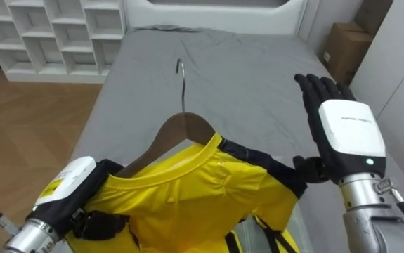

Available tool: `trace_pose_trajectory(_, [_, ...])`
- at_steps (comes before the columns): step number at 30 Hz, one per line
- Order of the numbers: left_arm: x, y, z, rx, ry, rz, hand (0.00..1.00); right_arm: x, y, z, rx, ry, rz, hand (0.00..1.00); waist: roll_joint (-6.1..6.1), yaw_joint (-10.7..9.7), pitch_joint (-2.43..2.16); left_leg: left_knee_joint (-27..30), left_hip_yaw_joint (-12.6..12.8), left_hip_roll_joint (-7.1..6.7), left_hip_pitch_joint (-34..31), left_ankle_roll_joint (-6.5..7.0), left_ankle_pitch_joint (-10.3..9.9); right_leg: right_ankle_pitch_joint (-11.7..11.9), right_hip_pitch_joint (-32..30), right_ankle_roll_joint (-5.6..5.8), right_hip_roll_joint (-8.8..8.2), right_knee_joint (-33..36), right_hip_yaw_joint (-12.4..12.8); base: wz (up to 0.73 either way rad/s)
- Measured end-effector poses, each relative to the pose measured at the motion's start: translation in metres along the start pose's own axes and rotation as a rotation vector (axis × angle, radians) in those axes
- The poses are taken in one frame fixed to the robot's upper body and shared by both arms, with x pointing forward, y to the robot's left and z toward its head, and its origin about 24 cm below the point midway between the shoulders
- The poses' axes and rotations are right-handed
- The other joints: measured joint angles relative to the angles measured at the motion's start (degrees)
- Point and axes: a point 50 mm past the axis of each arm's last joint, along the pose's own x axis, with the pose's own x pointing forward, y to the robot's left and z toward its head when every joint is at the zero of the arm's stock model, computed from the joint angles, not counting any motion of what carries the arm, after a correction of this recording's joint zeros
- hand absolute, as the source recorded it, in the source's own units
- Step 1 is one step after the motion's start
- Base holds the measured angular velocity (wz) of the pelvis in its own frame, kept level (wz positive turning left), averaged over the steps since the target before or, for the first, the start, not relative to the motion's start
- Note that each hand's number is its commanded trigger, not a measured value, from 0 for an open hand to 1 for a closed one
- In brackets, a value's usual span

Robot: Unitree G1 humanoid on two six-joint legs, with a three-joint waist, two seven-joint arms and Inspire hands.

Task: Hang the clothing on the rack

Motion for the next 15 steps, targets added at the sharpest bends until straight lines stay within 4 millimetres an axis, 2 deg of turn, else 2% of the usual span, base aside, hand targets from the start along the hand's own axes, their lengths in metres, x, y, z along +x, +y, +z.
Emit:
trace_pose_trajectory(5, [0.001, -0.007, 0.003, 0.007, -0.018, -0.036, 1.00, -0.001, 0.014, 0.013, 0.029, -0.054, 0.055, 0.00, 0.14, 0.1, 0.01, 0.3, -0.9, 0.00, -0.7, 0.00, 0.0, 0.0, -0.1, -0.01, 0.02, 0.1, -0.7, 0.08])
trace_pose_trajectory(15, [0.001, -0.009, 0.004, 0.028, -0.026, -0.056, 1.00, -0.004, 0.029, 0.011, 0.029, -0.037, 0.130, 0.00, 0.44, 0.6, -0.02, 0.7, -1.1, -0.02, -0.8, 0.00, 0.0, 0.0, 0.2, -0.03, 0.00, 0.1, -0.9, 0.01])
